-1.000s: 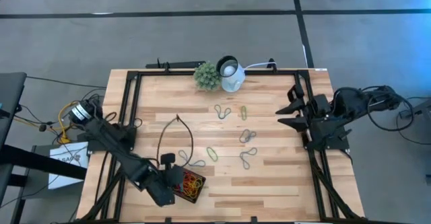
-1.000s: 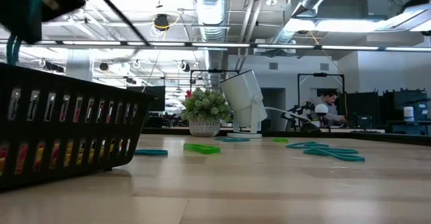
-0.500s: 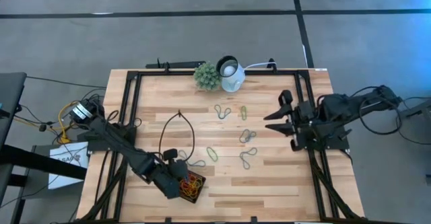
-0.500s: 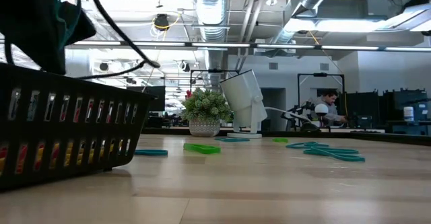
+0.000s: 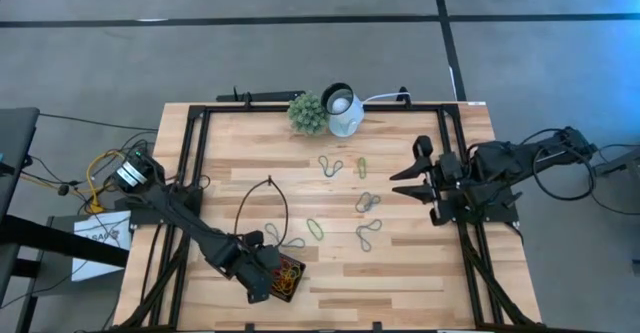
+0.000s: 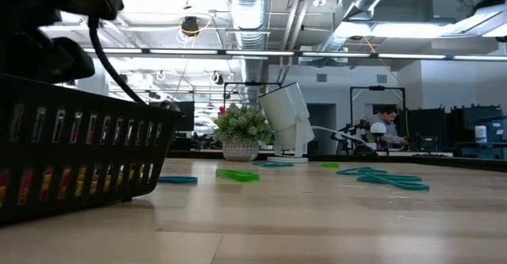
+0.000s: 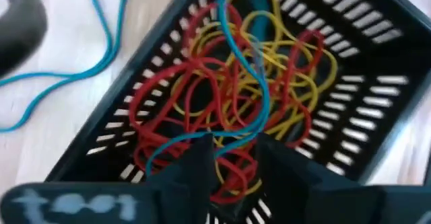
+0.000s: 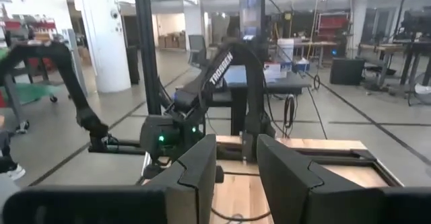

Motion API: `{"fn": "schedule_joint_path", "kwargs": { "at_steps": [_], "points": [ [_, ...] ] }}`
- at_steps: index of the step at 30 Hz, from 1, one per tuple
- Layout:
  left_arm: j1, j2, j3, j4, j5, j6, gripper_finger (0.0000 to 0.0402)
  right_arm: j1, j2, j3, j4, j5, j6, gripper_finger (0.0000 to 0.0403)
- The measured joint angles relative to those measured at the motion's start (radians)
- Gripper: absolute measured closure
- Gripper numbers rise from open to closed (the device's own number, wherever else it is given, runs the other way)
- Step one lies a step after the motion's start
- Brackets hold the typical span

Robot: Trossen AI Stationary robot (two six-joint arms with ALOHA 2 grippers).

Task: Pick and place items into bin
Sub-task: Put the blue rubber band into the black bin

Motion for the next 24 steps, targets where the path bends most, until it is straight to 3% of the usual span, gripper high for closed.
{"fn": "schedule_joint_path", "kwargs": {
  "at_steps": [4,8,10,17,24],
  "points": [
    [0.026,-0.002,0.043,-0.032,0.020,-0.049,0.0279,0.000,0.005,0.000,-0.028,0.000,0.024,0.0301],
    [0.050,-0.024,0.166,-0.228,0.009,-0.033,0.0278,0.000,0.004,0.000,-0.028,0.000,0.026,0.0301],
    [0.062,-0.026,0.244,-0.373,-0.047,-0.012,0.0282,0.000,0.004,0.000,-0.032,0.000,0.026,0.0301],
    [0.136,-0.027,0.492,-0.820,-0.404,-0.042,0.0294,0.000,0.001,0.000,-0.074,0.037,0.026,0.0301],
    [0.324,-0.044,0.740,-1.012,-0.536,0.292,0.0288,0.000,-0.105,0.022,-0.143,0.156,-0.051,0.0301]
  ]
}}
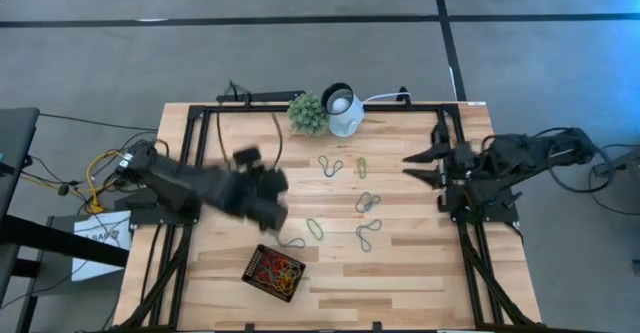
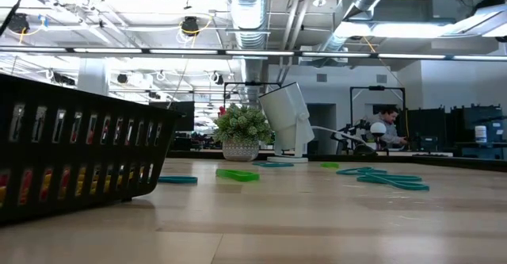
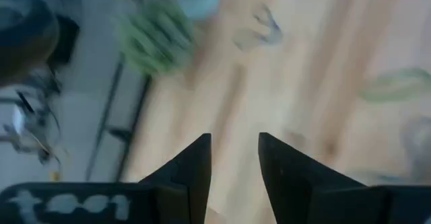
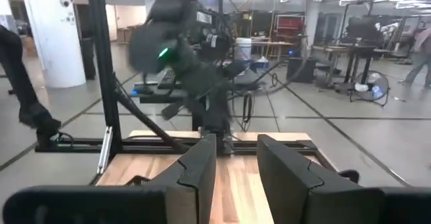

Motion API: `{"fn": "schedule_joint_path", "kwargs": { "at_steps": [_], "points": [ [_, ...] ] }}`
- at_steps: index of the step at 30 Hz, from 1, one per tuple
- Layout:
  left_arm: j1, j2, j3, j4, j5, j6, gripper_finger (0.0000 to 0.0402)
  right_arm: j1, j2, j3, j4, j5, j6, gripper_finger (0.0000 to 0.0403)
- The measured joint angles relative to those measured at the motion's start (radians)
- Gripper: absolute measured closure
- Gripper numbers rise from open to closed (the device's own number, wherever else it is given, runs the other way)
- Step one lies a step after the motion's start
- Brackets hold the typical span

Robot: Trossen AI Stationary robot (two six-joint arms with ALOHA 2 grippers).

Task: Pick and place items into bin
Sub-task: Put the blue rubber band into the black bin

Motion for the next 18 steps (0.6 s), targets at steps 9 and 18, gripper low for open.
{"fn": "schedule_joint_path", "kwargs": {
  "at_steps": [9,18],
  "points": [
    [0.413,-0.205,0.062,0.107,0.094,0.425,0.0274,-0.013,-0.183,-0.051,-0.307,0.053,0.092,0.0301],
    [0.597,-0.418,-0.561,1.075,0.755,0.746,0.0274,-0.078,-0.267,-0.301,-0.200,0.050,0.132,0.0301]
  ]
}}
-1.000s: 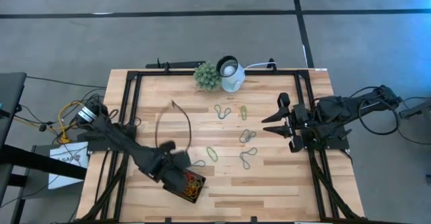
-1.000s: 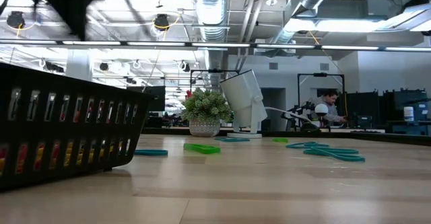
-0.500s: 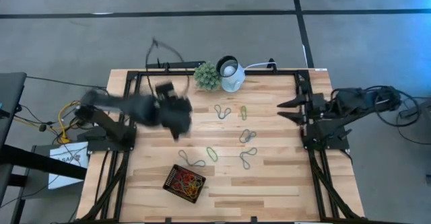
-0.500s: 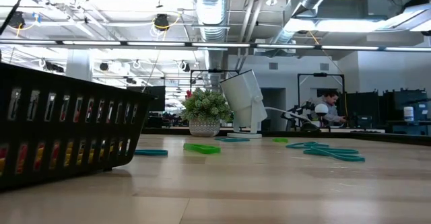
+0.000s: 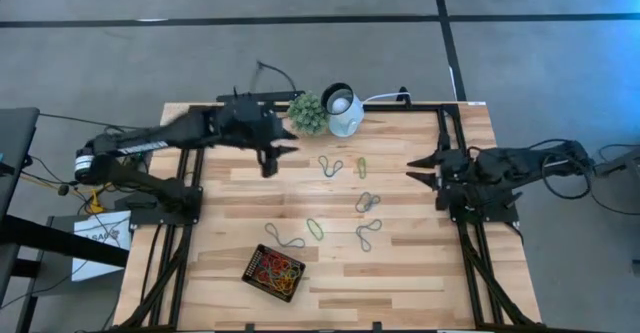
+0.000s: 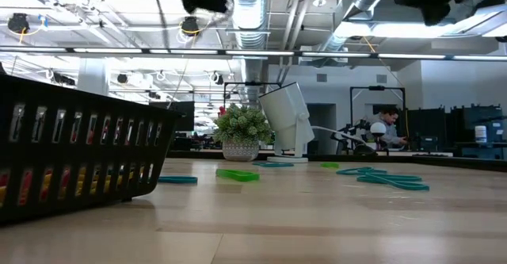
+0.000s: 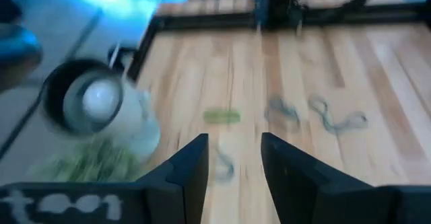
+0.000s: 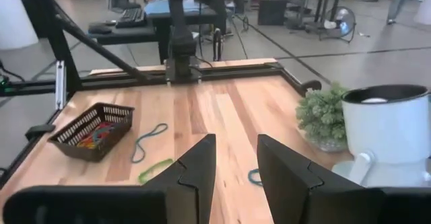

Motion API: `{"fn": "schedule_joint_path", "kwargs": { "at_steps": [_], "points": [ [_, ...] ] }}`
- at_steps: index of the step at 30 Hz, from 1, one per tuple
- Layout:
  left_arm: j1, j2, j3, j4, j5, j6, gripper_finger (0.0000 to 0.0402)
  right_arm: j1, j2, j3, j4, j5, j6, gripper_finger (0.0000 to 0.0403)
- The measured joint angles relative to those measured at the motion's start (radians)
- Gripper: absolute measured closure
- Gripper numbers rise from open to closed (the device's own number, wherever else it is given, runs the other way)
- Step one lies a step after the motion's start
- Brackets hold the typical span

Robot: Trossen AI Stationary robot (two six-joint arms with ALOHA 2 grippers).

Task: Pick and place items into bin
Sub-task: Put the blue rubber band into the black bin

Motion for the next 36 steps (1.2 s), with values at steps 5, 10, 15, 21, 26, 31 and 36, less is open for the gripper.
{"fn": "schedule_joint_path", "kwargs": {
  "at_steps": [5,10,15,21,26,31,36],
  "points": [
    [0.009,0.078,-0.278,0.506,-0.025,0.012,0.0274,-0.014,-0.011,-0.070,0.071,-0.003,0.024,0.0301],
    [0.003,0.297,-0.319,0.778,-0.024,-0.058,0.0274,-0.028,-0.009,-0.120,0.100,-0.003,0.025,0.0301],
    [0.002,0.551,-0.201,0.746,-0.034,-0.045,0.0274,-0.045,-0.010,-0.141,0.148,-0.001,0.026,0.0301],
    [0.006,0.706,0.010,0.360,-0.204,-0.056,0.0274,-0.062,-0.010,-0.161,0.153,0.000,0.026,0.0301],
    [0.004,0.740,0.093,0.268,-0.125,-0.082,0.0274,-0.083,-0.010,-0.177,0.154,0.000,0.025,0.0301],
    [-0.006,0.741,0.092,0.232,-0.083,-0.104,0.0274,-0.093,-0.008,-0.181,0.139,0.000,0.075,0.0301],
    [-0.013,0.763,0.092,0.227,-0.079,-0.114,0.0274,-0.091,-0.001,-0.181,0.136,0.000,0.071,0.0301]
  ]
}}
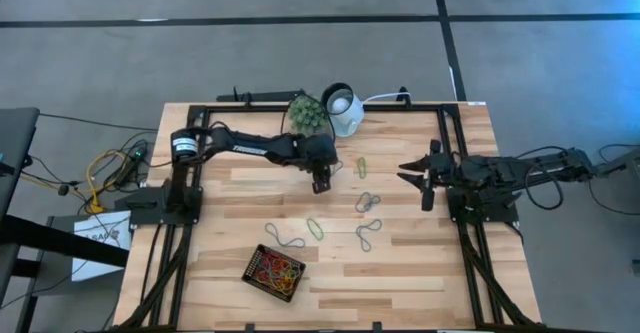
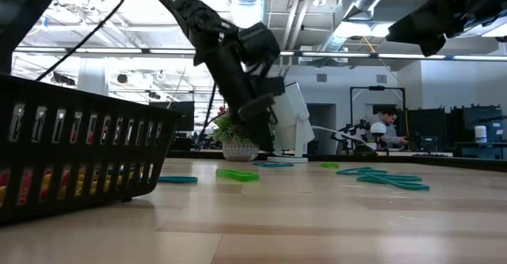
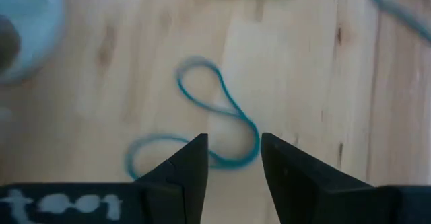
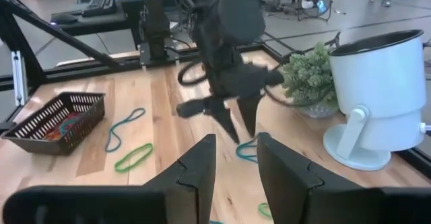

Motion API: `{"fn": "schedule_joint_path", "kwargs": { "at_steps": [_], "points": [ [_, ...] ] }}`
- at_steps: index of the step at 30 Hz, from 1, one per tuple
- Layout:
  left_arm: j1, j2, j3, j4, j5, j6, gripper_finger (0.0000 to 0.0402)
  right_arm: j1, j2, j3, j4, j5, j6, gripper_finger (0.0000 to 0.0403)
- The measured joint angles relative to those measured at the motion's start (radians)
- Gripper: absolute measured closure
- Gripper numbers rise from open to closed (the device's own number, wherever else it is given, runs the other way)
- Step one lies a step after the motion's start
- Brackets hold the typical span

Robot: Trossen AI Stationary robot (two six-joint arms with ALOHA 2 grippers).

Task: Pick and place items into bin
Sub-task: Put the blue rubber band into the black bin

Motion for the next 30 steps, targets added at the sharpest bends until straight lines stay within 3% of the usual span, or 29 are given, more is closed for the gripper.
{"fn": "schedule_joint_path", "kwargs": {
  "at_steps": [8,13,17,20,24,30],
  "points": [
    [-0.003,0.073,0.001,0.047,0.032,-0.047,0.0274,-0.011,0.003,0.000,0.015,0.009,-0.036,0.0301],
    [-0.005,0.073,0.001,0.054,-0.015,-0.057,0.0274,-0.044,0.003,0.000,0.050,0.012,-0.109,0.0301],
    [0.004,0.073,0.000,0.056,0.029,-0.053,0.0278,-0.076,0.003,0.000,0.056,0.012,-0.128,0.0301],
    [0.005,0.074,0.000,0.055,0.056,-0.027,0.0309,-0.102,0.003,0.000,0.061,0.011,-0.136,0.0301],
    [0.000,0.074,0.000,0.042,0.066,0.045,0.0385,-0.141,0.003,0.001,0.061,0.011,-0.136,0.0301],
    [-0.003,0.022,-0.005,-0.048,0.116,0.040,0.0400,-0.183,0.003,0.001,0.060,0.008,-0.135,0.0301]
  ]
}}
